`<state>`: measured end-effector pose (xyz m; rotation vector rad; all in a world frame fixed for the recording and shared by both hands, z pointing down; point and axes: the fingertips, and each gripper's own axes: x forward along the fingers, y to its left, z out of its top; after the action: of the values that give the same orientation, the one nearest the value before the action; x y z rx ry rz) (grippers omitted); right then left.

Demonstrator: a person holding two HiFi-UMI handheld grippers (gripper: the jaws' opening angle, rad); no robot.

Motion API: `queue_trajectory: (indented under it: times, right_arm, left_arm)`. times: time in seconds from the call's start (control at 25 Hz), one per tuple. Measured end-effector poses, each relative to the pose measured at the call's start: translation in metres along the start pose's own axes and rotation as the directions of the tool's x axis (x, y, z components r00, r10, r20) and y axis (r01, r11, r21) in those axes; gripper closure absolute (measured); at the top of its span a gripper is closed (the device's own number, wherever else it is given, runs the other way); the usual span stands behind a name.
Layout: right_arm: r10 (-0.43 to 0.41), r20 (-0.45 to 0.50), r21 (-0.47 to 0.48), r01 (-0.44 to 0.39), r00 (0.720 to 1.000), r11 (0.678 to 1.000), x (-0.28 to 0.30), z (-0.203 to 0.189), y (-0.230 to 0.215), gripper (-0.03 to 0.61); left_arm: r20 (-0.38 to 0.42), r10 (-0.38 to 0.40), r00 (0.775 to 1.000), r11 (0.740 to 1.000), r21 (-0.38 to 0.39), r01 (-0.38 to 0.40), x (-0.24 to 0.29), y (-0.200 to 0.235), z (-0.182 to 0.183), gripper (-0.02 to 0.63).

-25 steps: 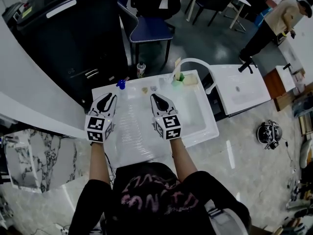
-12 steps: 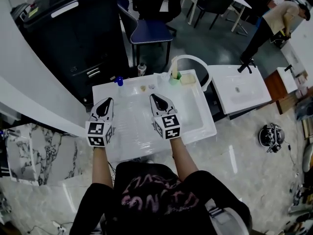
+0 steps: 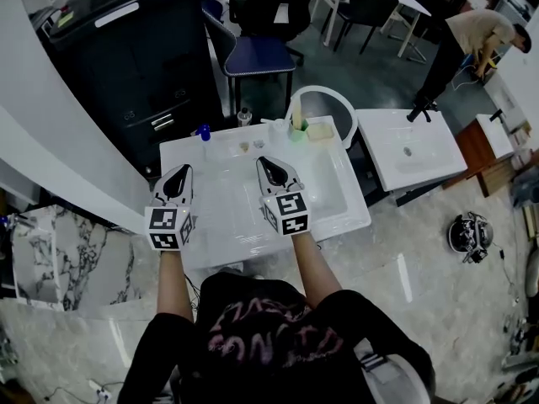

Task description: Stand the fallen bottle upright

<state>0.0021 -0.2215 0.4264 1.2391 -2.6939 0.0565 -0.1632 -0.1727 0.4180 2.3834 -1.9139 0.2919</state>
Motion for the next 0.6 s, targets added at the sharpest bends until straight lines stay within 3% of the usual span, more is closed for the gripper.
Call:
queue_trajectory:
  times: [0.12,0.6]
  right_arm:
    - [0.005,0.007,-0.006,-0.005,1.0,1.0,-0.003,0.001,0.001,0.569]
    - [0.013,0.019,-0.017,-0.013,1.0,1.0,-0.014,0.003,0.003,0.569]
  left_arm:
    - [-0.002,-0.002,1.0,1.0,0.019,0.002,-0.003,-0.003,0.0,0.598]
    - [0.029,0.023,0.999,1.0,-0.02,-0.022,-0.016,-0.002,0.006,0.598]
